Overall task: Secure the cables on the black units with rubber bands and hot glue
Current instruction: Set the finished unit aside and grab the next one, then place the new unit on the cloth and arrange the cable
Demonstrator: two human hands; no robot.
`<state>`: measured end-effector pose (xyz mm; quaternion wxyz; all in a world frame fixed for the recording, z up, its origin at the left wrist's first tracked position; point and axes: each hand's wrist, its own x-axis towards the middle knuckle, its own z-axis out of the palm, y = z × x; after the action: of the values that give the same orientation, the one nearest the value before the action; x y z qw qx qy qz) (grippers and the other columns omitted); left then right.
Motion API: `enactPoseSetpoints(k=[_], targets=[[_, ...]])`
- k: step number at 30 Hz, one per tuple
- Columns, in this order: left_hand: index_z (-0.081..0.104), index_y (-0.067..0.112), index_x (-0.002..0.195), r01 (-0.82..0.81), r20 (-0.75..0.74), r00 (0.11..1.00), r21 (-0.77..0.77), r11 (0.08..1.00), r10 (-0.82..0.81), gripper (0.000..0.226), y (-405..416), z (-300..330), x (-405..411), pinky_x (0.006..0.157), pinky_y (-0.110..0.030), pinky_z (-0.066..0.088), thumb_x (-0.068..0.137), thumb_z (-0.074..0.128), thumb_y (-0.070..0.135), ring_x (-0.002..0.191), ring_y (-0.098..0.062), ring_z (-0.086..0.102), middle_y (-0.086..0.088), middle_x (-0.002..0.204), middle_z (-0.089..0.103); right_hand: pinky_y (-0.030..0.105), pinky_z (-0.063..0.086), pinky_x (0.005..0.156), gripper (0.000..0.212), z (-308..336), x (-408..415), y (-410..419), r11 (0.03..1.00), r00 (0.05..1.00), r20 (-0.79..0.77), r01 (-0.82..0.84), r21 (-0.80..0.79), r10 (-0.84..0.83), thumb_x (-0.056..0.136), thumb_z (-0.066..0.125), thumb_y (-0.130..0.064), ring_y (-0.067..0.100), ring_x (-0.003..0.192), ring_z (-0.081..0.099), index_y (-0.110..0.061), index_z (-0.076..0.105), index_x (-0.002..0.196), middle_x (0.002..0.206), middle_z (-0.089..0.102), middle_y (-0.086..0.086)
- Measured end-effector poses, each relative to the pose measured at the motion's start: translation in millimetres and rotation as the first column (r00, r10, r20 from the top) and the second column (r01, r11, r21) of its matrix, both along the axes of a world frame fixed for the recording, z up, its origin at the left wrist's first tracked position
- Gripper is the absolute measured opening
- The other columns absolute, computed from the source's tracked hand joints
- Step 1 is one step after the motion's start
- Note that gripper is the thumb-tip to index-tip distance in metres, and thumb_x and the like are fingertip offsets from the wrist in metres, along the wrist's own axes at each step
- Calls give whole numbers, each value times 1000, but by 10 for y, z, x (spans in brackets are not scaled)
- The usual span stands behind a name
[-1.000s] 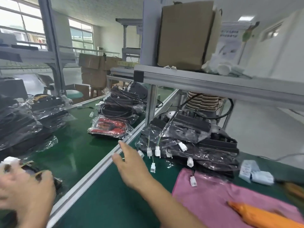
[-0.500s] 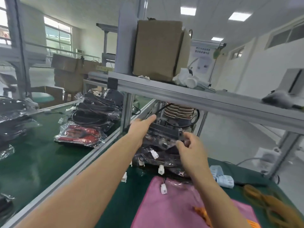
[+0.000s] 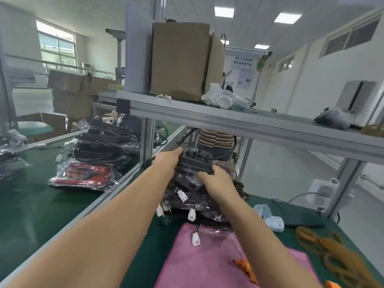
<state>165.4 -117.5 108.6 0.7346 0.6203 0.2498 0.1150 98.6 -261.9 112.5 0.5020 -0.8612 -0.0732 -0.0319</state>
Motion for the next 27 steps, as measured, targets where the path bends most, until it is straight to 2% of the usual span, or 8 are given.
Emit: enactPoseSetpoints(k=[5, 10, 15, 17, 20, 23, 25, 27], targets=[[56, 5, 102, -5, 13, 1000, -83, 997, 6, 23, 39, -7, -86, 35, -21, 46, 87, 71, 15, 50, -20, 61, -9, 75, 61, 27, 45, 70, 43, -108, 7, -18, 985, 999, -34, 17, 172, -12, 90, 58, -35, 13, 90, 59, -11, 54, 127, 116, 64, 5], [52, 5, 103, 13, 19, 1000, -186, 982, -10, 28, 137, 90, -158, 48, -40, 53, 83, 71, 4, 61, -25, 63, -13, 75, 61, 43, 46, 102, 52, -138, 1, 2, 946, 995, -84, 70, 315, -46, 87, 63, -47, 25, 113, 58, -9, 61, 122, 123, 63, 10], [55, 6, 85, -29, 98, 994, -225, 974, 52, 17, 118, 139, -507, 37, -27, 49, 76, 67, -2, 52, -20, 66, -10, 74, 63, 29, 55, 81, 41, -179, -117, -59, 827, 988, -154, 72, 558, 18, 85, 66, -50, 13, 84, 69, -12, 63, 102, 103, 71, 4], [53, 4, 81, 21, 144, 989, -301, 953, 23, 14, 44, 70, -802, 44, -32, 56, 77, 64, -5, 48, -19, 68, -11, 74, 62, 31, 57, 76, 63, -173, -220, -128, 790, 983, -182, 81, 607, 39, 76, 68, -59, 18, 84, 72, -11, 58, 115, 106, 72, 7], [53, 5, 74, 110, 229, 973, -314, 943, -37, 15, -124, -155, -1309, 56, -35, 61, 78, 61, -7, 54, -18, 68, -9, 73, 61, 48, 50, 97, 105, -180, -437, -312, 757, 956, -267, 84, 647, 123, 52, 73, -69, 30, 113, 62, -25, 39, 141, 128, 62, 8], [52, 12, 67, 267, 266, 944, -261, 928, -196, 17, -332, -421, -1753, 57, -33, 53, 68, 66, 1, 55, -18, 62, -6, 65, 60, 40, 58, 82, 77, -289, -702, -581, 585, 954, -164, -15, 811, 251, 64, 75, -45, 25, 104, 69, -25, 49, 134, 117, 70, 4], [49, 15, 63, 379, 249, 912, -217, 900, -325, 24, -422, -553, -1939, 64, -34, 47, 58, 69, 3, 57, -21, 58, -6, 64, 55, 41, 56, 88, 63, -444, -874, -771, 591, 966, -135, -23, 807, 222, 68, 73, -34, 24, 102, 70, -26, 54, 127, 112, 72, 4], [50, 13, 66, 495, 177, 864, -131, 859, -471, 23, -463, -635, -2050, 52, -27, 47, 70, 65, -4, 54, -19, 53, -7, 66, 48, 41, 56, 86, 56, -654, -1022, -969, 606, 969, -178, 39, 795, 171, 71, 71, -27, 25, 100, 70, -27, 56, 125, 110, 73, 5]])
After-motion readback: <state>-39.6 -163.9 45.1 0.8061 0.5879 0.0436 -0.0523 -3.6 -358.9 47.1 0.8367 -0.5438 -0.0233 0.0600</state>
